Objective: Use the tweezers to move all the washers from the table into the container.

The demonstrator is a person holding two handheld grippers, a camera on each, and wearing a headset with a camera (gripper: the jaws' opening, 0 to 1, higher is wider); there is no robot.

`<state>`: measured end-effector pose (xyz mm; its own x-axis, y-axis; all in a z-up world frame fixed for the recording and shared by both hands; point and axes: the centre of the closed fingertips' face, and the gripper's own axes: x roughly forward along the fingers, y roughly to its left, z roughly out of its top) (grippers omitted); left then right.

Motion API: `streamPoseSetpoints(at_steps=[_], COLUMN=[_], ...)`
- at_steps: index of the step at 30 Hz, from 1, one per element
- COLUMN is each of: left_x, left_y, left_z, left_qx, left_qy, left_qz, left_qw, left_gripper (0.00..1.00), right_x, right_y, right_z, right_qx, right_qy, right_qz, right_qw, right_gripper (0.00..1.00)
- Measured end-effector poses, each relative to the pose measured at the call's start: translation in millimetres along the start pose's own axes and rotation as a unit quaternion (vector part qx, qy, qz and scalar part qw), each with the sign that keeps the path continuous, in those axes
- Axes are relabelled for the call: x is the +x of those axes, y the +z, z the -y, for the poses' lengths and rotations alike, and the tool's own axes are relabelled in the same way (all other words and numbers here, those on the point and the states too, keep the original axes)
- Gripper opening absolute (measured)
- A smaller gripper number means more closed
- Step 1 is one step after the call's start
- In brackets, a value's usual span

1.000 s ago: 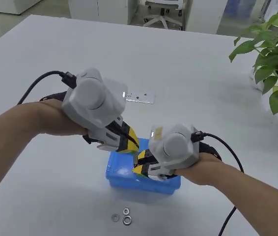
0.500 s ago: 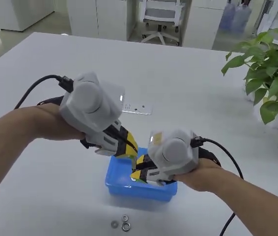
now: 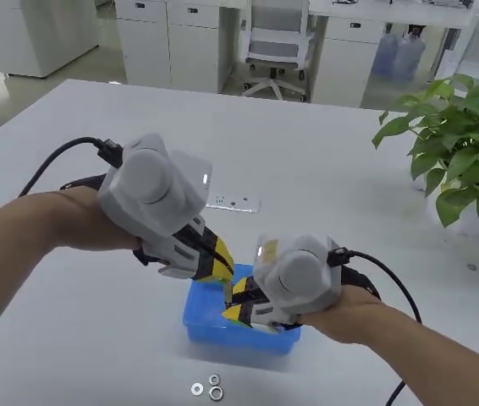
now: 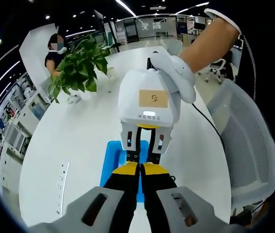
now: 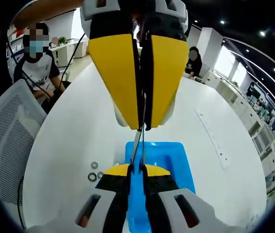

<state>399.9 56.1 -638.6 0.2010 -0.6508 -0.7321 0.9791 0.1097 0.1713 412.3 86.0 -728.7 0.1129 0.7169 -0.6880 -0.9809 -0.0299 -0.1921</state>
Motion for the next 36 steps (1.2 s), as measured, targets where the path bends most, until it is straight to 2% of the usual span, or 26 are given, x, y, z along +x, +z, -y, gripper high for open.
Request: streamPoseSetpoints(at_steps=[7,15,21,36], left_x=[-1.6,1.3,6.0,19.6], left_y=[1.8,-4.0,-9.8,-22.2], left_z=[16.0,33.7,39.0,52.6], left_qx=[-0.001,-0.006,-0.010,-0.024], left_qy=[-0.003,-0.012,-0.018,-0.038], left_qz=[0.001,-0.002,-0.003,-0.005], left_qw=[1.0000,0.9999,0.9998,0.9990], left_gripper=[0.05,0.05,0.05,0.05], right_x=[-2.5,1.6,6.1,16.7], right_y=[-0.1,-3.1,-6.9,-18.2], right_z=[-12.5,-32.5,-44.5,-62.6], right_qx=[-0.001,0.004,0.010,0.025], right_qy=[0.001,0.010,0.017,0.032], right_qz=[-0.002,-0.004,-0.003,-0.003], right_qw=[1.0000,0.9999,0.9998,0.9992], right_gripper=[0.11,0.11,0.11,0.11])
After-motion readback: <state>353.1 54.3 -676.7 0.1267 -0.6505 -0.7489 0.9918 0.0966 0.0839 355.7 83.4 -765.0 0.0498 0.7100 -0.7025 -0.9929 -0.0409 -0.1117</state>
